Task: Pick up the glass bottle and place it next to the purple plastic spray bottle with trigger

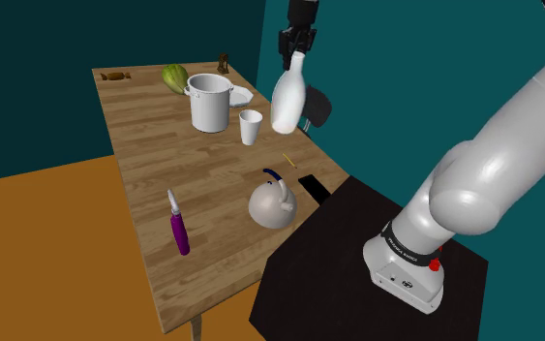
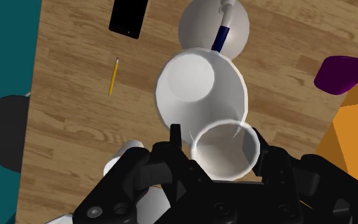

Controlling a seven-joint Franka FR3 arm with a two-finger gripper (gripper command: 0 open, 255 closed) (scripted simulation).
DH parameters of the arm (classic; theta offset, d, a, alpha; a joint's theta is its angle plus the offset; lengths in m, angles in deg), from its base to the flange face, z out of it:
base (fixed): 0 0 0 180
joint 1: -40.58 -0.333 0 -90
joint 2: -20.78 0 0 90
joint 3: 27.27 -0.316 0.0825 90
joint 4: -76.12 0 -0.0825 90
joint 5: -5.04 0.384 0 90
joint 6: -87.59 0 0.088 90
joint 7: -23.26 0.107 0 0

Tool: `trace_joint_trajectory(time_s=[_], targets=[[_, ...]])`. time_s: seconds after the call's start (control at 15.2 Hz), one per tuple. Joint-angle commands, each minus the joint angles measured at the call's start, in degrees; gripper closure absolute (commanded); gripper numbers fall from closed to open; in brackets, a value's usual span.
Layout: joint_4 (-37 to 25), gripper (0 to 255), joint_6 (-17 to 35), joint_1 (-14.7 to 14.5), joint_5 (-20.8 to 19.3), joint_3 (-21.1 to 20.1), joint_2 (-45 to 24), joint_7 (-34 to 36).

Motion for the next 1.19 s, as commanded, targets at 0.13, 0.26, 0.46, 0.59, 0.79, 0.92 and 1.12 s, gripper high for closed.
trace_joint_trajectory(time_s=[0.13, 0.26, 0.46, 0.59, 0.79, 0.92, 1.12], targets=[[1.7, 255, 0.2, -2.5, 0.2, -3.1, 1.5, 5.7], [2.1, 255, 0.2, -3.8, 0.4, -4.6, 1.8, 8.4], [2.2, 255, 0.2, -5.7, 0.8, -6.9, 1.9, 12.5], [1.9, 255, 0.2, -6.9, 1.1, -8.5, 1.6, 15.2], [1.0, 255, 0.0, -8.8, 1.5, -10.7, 0.8, 19.2], [0.1, 255, -0.1, -10.1, 1.7, -12.2, 0.0, 21.9], [-1.8, 255, -0.3, -12.0, 1.9, -14.4, -1.6, 25.9]])
